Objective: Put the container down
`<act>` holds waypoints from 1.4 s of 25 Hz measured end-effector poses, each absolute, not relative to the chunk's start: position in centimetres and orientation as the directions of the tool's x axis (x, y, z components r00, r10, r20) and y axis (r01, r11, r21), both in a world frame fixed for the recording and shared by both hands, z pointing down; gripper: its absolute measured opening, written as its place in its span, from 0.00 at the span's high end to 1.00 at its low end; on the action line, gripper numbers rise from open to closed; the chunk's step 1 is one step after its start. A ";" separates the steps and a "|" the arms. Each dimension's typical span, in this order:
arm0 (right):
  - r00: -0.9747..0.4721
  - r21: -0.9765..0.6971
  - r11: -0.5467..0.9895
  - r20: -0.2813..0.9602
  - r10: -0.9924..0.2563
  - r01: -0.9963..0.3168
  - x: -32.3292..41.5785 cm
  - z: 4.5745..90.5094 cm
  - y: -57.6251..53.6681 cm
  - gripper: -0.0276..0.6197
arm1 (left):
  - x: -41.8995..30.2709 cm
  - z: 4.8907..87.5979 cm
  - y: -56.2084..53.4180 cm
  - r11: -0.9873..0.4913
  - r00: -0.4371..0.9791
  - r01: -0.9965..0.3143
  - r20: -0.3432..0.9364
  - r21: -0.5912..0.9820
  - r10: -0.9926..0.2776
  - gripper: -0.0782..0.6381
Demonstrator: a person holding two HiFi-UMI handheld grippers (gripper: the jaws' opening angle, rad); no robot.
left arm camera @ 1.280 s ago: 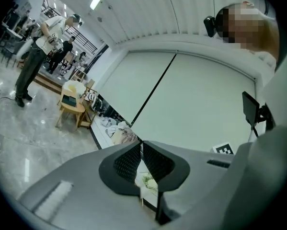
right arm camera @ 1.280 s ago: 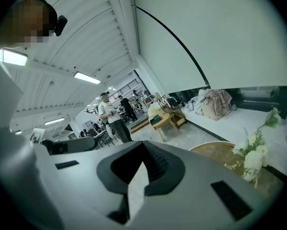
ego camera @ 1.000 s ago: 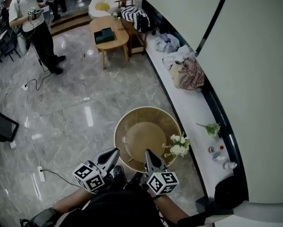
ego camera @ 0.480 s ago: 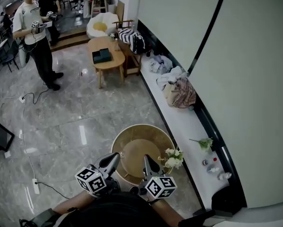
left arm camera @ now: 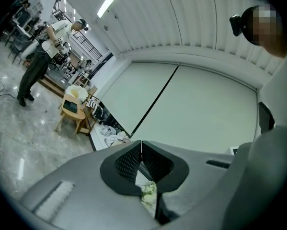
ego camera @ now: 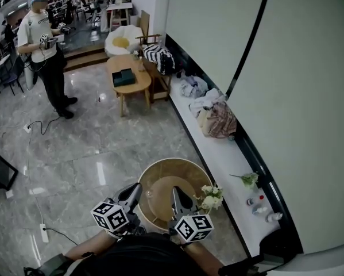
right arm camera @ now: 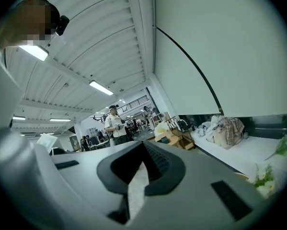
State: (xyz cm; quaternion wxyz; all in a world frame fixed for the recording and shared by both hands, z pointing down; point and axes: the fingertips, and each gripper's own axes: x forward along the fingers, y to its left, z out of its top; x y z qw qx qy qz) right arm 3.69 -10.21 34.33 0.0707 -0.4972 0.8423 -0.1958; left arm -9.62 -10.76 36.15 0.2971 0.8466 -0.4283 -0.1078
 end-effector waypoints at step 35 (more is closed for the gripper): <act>-0.523 -0.342 0.482 0.034 -0.851 -0.807 1.9 33.1 -10.9 0.95 | -9.6 37.4 -12.4 -0.454 0.636 -0.640 0.096 0.620 -0.766 0.88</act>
